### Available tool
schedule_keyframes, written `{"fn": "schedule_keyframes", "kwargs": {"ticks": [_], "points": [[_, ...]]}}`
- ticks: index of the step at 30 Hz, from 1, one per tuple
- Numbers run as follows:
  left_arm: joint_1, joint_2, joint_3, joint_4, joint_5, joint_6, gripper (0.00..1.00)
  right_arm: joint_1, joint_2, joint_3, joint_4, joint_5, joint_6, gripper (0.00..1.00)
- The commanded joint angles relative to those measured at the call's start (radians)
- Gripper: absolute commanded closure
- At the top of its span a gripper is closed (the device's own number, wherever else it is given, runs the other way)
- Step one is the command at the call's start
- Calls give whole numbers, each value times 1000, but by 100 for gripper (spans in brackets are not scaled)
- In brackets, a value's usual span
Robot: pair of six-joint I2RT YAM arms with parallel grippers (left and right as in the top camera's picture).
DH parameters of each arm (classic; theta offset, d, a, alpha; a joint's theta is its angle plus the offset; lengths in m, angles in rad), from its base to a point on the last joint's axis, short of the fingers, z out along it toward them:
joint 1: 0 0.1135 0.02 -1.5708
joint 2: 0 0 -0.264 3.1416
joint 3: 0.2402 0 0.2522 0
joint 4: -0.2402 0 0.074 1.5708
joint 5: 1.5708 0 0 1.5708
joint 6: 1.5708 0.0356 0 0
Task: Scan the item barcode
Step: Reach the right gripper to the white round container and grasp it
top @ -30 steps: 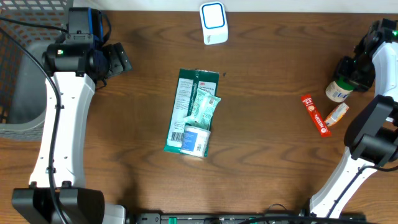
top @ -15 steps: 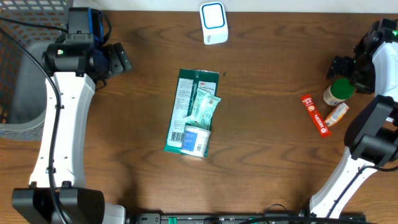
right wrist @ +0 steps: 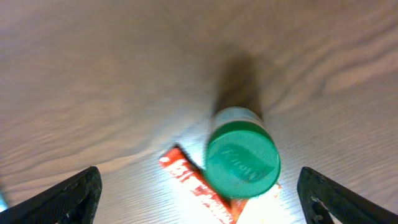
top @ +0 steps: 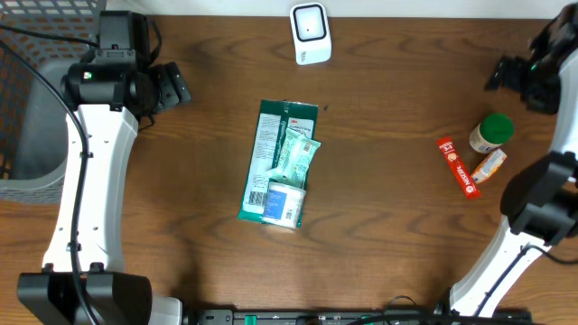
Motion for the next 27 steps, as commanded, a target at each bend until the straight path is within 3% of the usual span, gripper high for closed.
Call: {"fn": "schedule_keyframes", "kwargs": {"ticks": [1, 13, 20, 27], "points": [[5, 8, -7, -3, -10, -2, 4, 30, -133, 79, -33, -138, -32, 2], [5, 8, -7, -3, -10, -2, 4, 244, -224, 64, -171, -569, -31, 1], [5, 8, -7, -3, -10, -2, 4, 484, -224, 25, -218, -452, -24, 1], [5, 8, -7, -3, -10, -2, 4, 738, -224, -109, -127, -328, 163, 1]]}}
